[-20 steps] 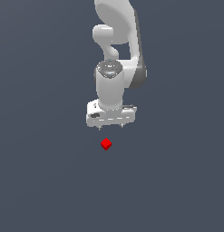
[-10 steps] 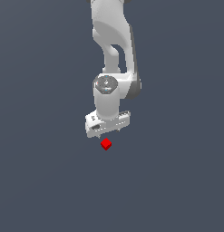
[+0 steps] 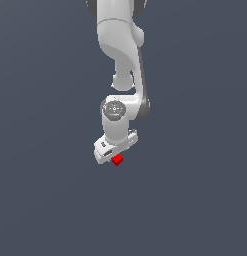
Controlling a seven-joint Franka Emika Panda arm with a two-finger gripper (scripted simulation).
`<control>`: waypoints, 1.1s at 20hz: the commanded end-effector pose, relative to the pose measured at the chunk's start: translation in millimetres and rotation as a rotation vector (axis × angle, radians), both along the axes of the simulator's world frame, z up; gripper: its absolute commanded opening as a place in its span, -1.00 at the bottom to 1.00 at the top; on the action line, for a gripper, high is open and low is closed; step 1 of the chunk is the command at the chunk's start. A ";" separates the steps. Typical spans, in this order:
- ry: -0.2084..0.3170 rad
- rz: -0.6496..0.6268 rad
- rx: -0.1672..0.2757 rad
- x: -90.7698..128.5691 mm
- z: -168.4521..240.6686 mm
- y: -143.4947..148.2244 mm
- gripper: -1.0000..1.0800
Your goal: Pick up the red cube and move it to a goal position.
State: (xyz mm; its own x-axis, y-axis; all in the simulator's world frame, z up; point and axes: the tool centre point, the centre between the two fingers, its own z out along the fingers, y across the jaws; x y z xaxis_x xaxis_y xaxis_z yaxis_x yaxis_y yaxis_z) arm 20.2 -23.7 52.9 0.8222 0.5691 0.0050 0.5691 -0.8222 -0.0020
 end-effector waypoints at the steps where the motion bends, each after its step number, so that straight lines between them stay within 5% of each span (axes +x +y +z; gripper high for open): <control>1: 0.000 0.054 -0.001 2.6 -10.4 -1.5 0.92; 15: 0.003 0.167 -0.005 9.0 -33.0 -4.5 0.92; 16: 0.003 0.167 -0.005 9.0 -33.0 -4.5 -1.00; 22: 0.003 0.167 -0.005 9.0 -33.0 -4.5 -1.00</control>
